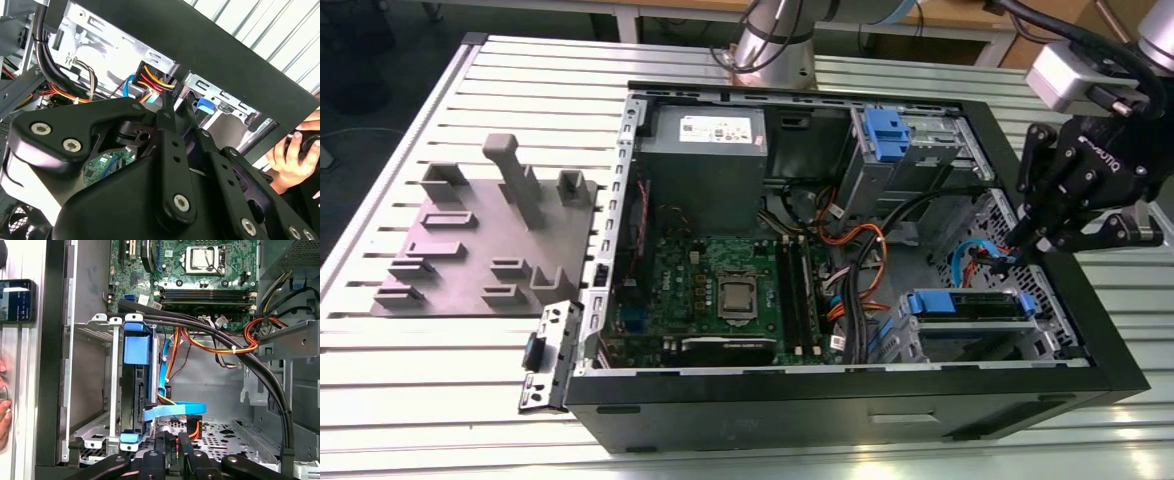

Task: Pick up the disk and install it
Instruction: 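Insert the first disk wire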

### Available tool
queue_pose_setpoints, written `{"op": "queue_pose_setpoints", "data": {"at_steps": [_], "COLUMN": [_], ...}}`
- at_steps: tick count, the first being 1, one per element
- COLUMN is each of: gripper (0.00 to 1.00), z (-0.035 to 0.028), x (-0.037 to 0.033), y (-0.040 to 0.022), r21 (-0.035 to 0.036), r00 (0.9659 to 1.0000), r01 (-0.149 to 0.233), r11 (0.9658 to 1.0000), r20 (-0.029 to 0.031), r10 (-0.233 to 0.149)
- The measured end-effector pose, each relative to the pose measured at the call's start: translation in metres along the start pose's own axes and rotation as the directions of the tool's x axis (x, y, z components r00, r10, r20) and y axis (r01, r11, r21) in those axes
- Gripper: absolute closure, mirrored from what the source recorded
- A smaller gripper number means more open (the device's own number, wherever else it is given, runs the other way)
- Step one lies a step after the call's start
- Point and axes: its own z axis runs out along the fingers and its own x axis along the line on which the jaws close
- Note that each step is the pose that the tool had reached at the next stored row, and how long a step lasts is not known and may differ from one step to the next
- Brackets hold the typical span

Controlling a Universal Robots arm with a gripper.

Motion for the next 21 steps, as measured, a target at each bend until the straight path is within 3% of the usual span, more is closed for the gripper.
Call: {"op": "queue_pose_setpoints", "data": {"at_steps": [10,12,15,16,17,18,21], "gripper": [0.76,0.84,0.84,0.84,0.84,0.84,0.84], "z": [0.0057,0.0055,0.0033,0.0028,0.0027,0.0028,0.0033], "x": [-0.0043,-0.0044,-0.0042,-0.0041,-0.0041,-0.0041,-0.0035], "y": [-0.0012,-0.0013,-0.0011,-0.0007,0.0008,0.0032,0.0098], "r21": [-0.0007,-0.0009,-0.0011,-0.0012,-0.0007,0.0029,0.0256], "r00": [0.9997,0.9994,0.9981,0.9977,0.9977,0.9976,0.9976], "r01": [0.001,0.0,0.0,0.0,0.0,-0.001,-0.003], "r11": [1.0,1.0,1.0,1.0,1.0,1.0,0.9997], "r20": [-0.0239,-0.035,-0.0621,-0.0672,-0.0685,-0.0687,-0.0687], "r10": [-0.001,0.0,0.0,0.0,0.0,0.001,0.004]}}
